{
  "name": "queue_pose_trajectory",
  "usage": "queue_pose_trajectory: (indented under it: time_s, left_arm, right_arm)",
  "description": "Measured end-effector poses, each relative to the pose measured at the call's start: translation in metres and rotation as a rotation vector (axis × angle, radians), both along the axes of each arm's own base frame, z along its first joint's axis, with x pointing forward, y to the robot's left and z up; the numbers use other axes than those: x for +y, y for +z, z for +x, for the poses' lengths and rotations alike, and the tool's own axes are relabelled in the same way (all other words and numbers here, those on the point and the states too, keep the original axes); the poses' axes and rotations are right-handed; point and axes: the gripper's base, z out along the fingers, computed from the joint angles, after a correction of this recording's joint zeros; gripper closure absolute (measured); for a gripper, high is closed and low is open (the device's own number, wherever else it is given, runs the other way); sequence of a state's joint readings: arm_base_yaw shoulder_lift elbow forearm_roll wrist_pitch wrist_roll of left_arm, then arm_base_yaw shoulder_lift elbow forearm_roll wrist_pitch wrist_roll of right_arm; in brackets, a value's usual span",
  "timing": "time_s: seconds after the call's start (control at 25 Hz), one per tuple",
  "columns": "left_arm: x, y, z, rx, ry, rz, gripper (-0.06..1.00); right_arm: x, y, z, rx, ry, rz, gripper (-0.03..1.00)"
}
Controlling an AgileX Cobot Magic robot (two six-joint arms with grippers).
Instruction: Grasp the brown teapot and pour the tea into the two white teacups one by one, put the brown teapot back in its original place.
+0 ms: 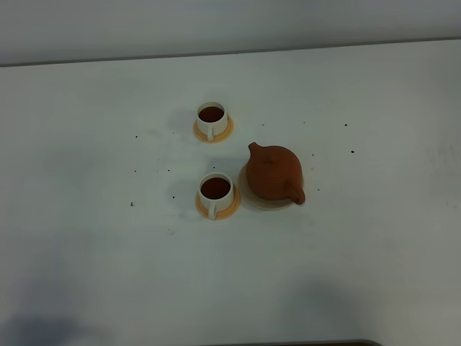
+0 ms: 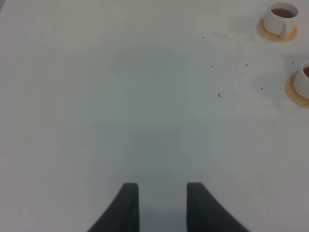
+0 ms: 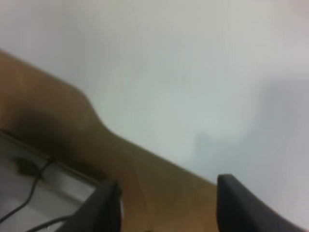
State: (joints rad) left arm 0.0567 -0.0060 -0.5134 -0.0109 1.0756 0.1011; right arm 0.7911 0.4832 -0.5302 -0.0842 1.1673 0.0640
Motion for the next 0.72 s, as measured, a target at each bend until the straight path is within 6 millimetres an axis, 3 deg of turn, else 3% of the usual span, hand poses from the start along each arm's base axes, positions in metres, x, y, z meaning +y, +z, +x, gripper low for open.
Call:
queue_pose_trajectory:
  time_s: [0.72]
  left_arm:
    - [0.0,0.0,0.0,0.0,0.0,0.0,0.7]
  right_arm:
    - [0.0055,-0.0068,0.0037,-0.035,0.013,0.047,0.53]
